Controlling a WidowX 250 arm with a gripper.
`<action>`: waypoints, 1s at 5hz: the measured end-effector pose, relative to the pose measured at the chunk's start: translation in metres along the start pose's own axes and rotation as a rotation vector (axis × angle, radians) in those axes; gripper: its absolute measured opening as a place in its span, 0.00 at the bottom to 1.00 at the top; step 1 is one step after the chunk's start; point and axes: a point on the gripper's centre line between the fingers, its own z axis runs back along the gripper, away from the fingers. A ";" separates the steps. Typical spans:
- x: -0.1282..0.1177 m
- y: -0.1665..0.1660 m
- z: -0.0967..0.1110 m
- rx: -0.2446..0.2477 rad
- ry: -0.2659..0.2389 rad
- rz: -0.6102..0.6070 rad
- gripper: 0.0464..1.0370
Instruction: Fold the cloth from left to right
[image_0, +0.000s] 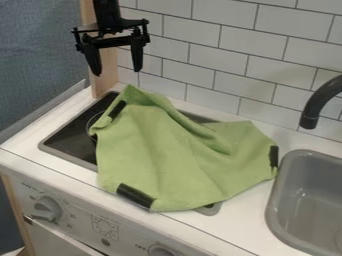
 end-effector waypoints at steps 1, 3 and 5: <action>-0.005 0.002 -0.013 0.003 0.040 0.010 0.96; -0.026 0.007 -0.032 -0.009 0.075 0.050 0.96; -0.064 0.017 -0.031 0.018 0.059 0.123 0.96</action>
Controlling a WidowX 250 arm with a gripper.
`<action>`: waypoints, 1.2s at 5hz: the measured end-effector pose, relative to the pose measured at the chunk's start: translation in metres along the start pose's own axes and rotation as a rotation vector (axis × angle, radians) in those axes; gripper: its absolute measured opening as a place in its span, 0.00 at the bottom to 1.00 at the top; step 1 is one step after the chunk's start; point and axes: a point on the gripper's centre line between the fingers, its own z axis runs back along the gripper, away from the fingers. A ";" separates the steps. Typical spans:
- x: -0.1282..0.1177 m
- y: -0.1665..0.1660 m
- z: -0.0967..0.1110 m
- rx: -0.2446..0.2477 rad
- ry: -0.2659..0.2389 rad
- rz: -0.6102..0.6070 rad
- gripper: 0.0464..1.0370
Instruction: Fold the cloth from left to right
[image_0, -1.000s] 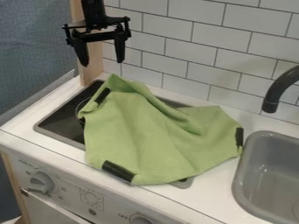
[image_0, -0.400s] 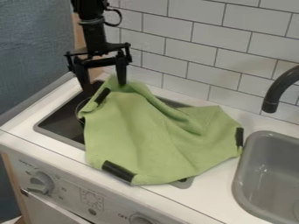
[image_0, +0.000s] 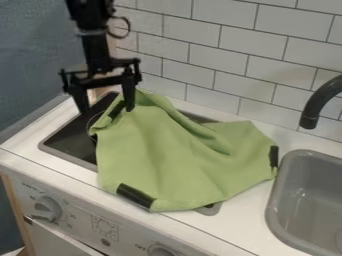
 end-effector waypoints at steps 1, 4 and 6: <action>-0.011 0.005 0.000 -0.003 -0.028 0.014 0.96; -0.041 0.004 -0.035 0.068 -0.006 -0.066 0.96; -0.042 0.008 -0.064 0.085 0.037 -0.116 0.96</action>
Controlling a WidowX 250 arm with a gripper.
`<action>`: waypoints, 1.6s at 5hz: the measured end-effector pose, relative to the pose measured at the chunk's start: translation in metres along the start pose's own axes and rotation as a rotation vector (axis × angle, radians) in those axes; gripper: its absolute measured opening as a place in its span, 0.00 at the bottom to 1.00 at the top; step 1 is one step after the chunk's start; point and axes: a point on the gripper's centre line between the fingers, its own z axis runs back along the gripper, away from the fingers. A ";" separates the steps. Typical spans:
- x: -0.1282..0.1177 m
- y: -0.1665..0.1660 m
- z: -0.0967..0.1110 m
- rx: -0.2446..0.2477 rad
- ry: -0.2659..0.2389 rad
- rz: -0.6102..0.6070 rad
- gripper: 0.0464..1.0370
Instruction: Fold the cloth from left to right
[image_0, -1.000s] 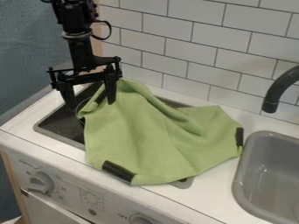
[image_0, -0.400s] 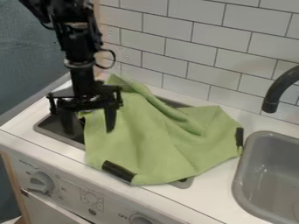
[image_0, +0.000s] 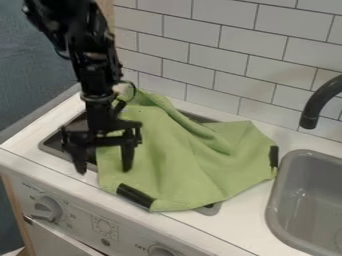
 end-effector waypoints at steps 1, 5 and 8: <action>0.001 -0.001 -0.004 -0.007 0.000 -0.024 0.96; 0.024 0.001 -0.006 -0.009 -0.057 0.015 0.26; 0.053 0.031 -0.005 -0.006 -0.032 0.141 0.00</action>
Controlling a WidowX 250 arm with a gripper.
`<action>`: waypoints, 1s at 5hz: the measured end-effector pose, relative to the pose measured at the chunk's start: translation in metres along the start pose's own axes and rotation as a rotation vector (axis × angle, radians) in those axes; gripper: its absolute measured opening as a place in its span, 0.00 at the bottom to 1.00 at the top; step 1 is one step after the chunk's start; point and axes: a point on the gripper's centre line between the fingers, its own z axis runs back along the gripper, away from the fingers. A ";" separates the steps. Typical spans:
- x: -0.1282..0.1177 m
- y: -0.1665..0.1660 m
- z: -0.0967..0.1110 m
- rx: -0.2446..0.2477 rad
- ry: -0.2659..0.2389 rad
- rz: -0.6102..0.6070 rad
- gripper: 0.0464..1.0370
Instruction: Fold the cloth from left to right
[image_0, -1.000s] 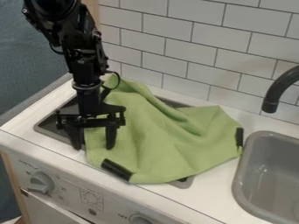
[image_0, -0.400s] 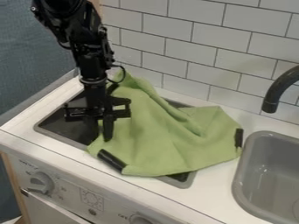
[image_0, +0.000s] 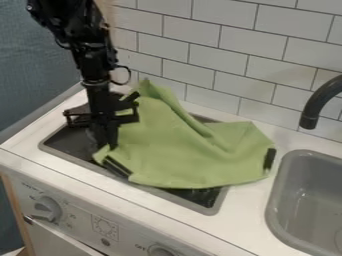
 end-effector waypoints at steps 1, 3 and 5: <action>0.005 0.006 0.001 0.003 0.011 0.023 0.00; 0.005 0.043 0.026 -0.042 0.001 0.116 0.00; 0.004 0.061 0.048 -0.070 -0.011 0.151 0.00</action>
